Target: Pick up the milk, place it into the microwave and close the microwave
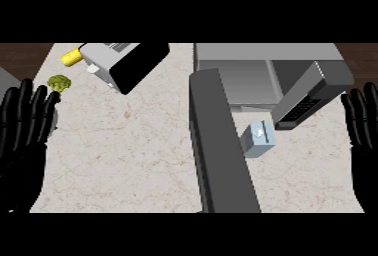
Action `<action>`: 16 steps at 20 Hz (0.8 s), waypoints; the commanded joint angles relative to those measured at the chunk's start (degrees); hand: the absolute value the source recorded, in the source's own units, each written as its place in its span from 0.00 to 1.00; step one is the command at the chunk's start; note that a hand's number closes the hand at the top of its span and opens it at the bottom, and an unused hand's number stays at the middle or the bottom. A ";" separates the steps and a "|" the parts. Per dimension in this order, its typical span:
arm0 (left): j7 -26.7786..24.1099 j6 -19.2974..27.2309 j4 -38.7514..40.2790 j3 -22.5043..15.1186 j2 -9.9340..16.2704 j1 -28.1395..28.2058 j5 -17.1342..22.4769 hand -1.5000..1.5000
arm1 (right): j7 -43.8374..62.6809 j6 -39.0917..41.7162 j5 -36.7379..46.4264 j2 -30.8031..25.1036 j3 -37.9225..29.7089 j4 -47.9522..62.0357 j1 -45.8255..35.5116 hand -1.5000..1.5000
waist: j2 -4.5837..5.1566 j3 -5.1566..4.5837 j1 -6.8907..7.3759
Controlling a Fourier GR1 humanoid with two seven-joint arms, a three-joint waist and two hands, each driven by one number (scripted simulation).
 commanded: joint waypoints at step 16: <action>-12.39 8.97 3.37 -13.11 -6.12 20.99 6.26 0.00 | 13.09 -10.74 13.98 5.78 14.00 1.27 1.55 0.00 | 1.00 1.72 1.79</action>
